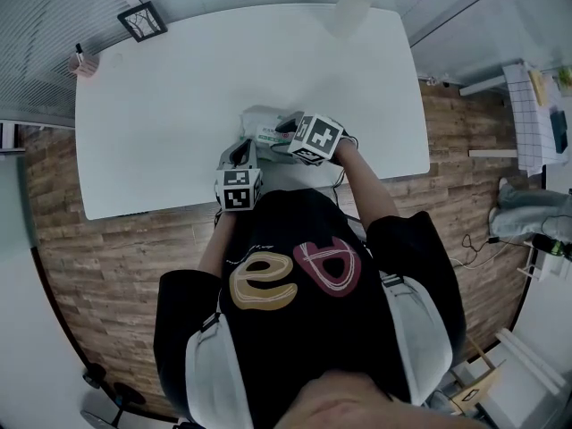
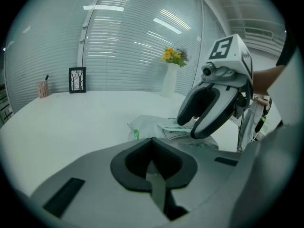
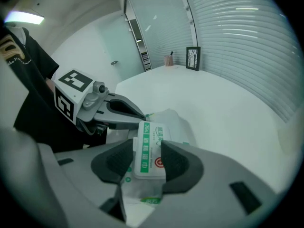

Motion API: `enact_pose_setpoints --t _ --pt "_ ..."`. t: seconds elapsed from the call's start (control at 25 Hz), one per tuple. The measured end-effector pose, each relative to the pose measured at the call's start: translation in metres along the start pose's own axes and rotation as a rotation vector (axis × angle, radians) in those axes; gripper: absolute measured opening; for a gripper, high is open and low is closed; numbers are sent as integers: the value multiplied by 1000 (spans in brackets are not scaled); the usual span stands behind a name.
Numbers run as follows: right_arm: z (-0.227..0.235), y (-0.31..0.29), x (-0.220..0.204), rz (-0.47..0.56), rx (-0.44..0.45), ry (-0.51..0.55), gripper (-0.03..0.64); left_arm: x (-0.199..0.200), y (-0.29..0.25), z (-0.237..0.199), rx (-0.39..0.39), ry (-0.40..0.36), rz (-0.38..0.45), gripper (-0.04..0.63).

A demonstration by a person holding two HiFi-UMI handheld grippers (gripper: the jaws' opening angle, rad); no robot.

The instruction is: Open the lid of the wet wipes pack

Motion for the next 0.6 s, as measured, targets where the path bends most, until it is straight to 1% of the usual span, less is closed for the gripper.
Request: enact_pose_setpoints --t 0.08,0.2,0.36,0.6 --pt "0 2 0 9 -1 -8 183 0 0 0 3 7 1 17" --pt "-1 4 0 25 -11 9 175 0 -1 0 10 12 4 17" --pt "1 10 3 61 -7 25 135 0 -3 -1 17 17 9 17" --pt "8 21 10 110 -31 32 71 1 -3 -2 24 30 17 17"
Point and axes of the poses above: the fingertips, and each gripper's own axes: y backward along the fingers, z to its right, x out of its top, the point moved 3 cm from there along y, backward along the fingers, and after that the axes turned 15 degrees about -x, right-handed, at the moved point
